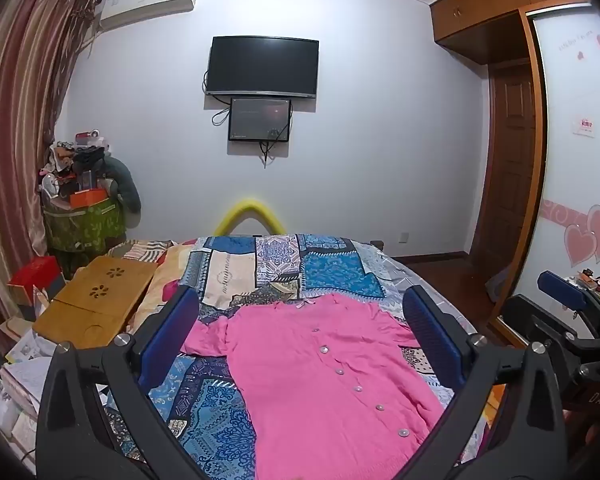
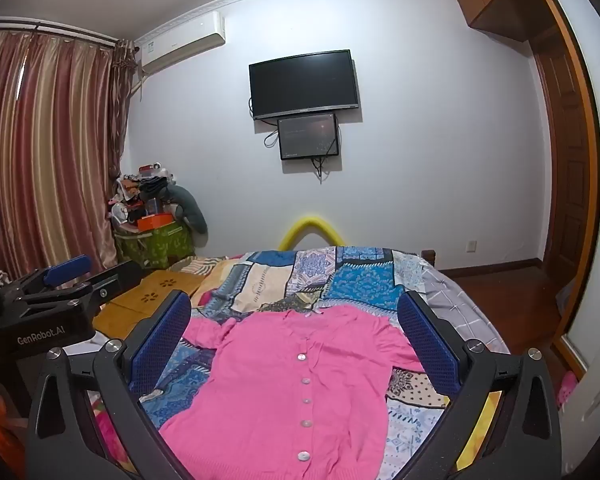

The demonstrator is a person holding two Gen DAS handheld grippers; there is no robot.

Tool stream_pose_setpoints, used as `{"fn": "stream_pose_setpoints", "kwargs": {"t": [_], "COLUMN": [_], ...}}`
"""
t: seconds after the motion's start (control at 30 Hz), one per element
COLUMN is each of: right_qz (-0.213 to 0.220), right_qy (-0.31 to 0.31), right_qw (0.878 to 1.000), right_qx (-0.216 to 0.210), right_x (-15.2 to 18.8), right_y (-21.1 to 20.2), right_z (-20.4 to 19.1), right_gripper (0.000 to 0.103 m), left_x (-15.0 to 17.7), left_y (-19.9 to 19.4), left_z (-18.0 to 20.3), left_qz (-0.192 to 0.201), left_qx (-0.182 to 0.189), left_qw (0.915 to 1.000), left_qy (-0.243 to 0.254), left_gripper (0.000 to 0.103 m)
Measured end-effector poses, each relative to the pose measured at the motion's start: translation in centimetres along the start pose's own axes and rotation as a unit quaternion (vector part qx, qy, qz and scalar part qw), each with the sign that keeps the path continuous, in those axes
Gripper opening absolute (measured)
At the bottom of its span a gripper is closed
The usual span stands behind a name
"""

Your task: Fold small clothes

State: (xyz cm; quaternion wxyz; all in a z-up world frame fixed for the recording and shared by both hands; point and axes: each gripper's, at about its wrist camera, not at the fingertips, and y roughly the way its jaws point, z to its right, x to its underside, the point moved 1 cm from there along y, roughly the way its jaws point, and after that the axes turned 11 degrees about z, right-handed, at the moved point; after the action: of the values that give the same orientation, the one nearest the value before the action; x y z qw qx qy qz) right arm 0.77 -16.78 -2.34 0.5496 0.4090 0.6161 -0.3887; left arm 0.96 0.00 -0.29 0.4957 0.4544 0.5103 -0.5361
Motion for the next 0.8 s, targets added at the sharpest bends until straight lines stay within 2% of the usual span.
{"fn": "stream_pose_setpoints", "kwargs": {"t": [0.8], "right_qz": [-0.006], "right_qy": [0.000], "right_qw": [1.000], "right_qx": [0.002], "right_x": [0.16], "right_y": [0.43], "right_z": [0.18], "right_gripper": [0.103], "left_x": [0.28], "left_y": [0.28], "left_z": [0.11], "left_qz": [-0.001], "left_qx": [-0.001], "left_qw": [1.0000], "left_qy": [0.007], "left_gripper": [0.103]}}
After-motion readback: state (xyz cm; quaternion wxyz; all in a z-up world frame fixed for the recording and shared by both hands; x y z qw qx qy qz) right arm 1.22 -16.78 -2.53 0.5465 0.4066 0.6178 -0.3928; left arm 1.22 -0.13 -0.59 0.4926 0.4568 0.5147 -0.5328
